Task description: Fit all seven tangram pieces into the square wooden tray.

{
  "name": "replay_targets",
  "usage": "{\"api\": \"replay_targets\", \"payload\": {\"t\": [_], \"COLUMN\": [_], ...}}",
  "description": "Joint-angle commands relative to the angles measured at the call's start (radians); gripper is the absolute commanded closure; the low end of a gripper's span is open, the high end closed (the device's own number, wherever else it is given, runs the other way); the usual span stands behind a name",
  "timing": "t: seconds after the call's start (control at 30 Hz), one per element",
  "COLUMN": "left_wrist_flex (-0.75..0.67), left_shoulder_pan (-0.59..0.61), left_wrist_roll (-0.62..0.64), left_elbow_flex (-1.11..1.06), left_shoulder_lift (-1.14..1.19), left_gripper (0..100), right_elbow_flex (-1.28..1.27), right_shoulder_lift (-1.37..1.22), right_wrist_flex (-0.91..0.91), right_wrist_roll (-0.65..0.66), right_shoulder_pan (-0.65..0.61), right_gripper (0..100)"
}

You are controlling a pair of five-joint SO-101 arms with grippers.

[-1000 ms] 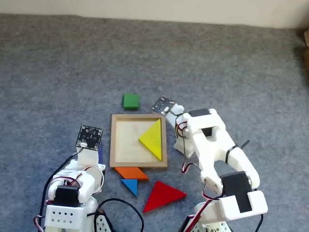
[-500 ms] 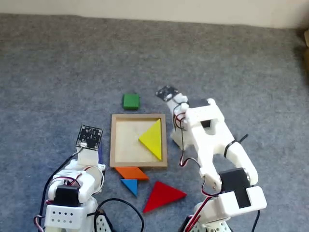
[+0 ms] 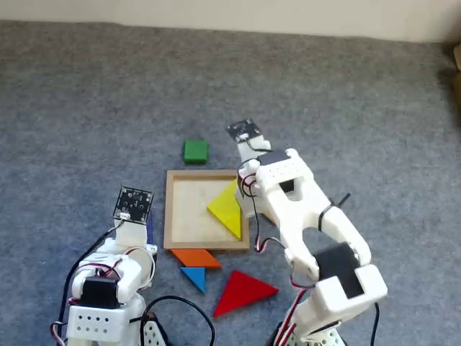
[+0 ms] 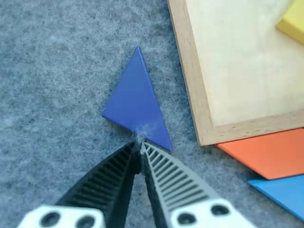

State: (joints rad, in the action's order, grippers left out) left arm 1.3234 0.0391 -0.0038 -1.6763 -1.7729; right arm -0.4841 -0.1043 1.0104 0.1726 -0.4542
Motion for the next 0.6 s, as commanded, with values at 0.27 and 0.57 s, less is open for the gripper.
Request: {"api": "replay_targets", "payload": {"t": [0.27, 0.57], "left_wrist_flex": [0.003, 0.003], "left_shoulder_pan": [-0.007, -0.007], "left_wrist_roll": [-0.005, -0.005], "left_elbow_flex": [-0.021, -0.021], "left_shoulder_lift": [-0.041, -0.041], "left_gripper": [100, 100], "right_elbow_flex": [0.007, 0.007], "right_shoulder_lift": [-0.036, -0.027], "right_wrist_flex": [-0.016, -0.008], "right_wrist_roll": [-0.011, -0.002], "right_shoulder_pan": [0.054, 0.058], "right_gripper": [84.0, 91.8]}}
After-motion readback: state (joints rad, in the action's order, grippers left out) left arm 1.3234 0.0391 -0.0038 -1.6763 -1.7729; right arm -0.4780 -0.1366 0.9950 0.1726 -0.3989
